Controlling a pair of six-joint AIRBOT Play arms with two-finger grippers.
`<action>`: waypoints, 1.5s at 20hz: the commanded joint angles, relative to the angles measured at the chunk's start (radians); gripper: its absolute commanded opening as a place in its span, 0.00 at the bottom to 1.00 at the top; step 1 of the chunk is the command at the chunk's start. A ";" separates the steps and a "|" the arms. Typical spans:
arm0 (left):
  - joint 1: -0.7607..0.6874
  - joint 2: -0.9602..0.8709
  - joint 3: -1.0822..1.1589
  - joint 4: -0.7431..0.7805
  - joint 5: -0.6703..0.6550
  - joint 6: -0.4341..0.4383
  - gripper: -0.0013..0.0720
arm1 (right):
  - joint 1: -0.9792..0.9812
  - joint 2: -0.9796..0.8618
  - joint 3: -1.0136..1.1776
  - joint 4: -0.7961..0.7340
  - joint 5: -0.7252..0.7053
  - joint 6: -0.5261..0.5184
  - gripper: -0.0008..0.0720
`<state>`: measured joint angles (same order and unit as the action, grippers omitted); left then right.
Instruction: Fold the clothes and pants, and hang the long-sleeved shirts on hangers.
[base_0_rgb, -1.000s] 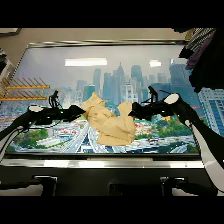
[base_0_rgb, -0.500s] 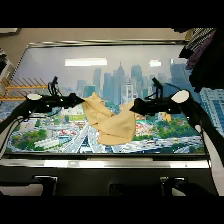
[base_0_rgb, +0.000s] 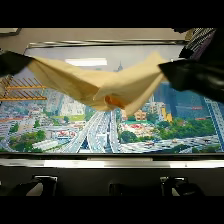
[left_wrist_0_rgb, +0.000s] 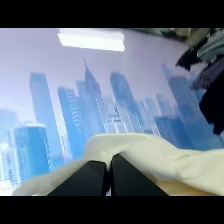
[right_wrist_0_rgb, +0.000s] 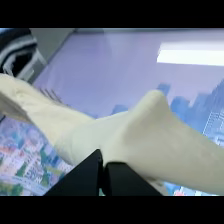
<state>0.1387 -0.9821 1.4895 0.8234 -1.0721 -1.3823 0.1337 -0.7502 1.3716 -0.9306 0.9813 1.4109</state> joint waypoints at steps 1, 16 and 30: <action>0.032 0.224 0.087 0.213 -0.011 -0.224 0.03 | 0.001 0.173 0.123 -0.134 -0.003 0.099 0.06; 0.002 -0.210 0.085 0.437 -0.142 -0.236 0.03 | 0.001 -0.290 0.077 -0.412 0.341 0.459 0.06; -0.158 -0.995 0.285 0.365 0.060 -0.240 0.04 | 0.000 -0.858 -0.002 -0.392 -0.072 0.487 0.17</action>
<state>-0.0086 -1.9278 1.7500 1.2133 -1.0145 -1.6226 0.1337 -1.5784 1.3697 -1.3270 0.9421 1.8866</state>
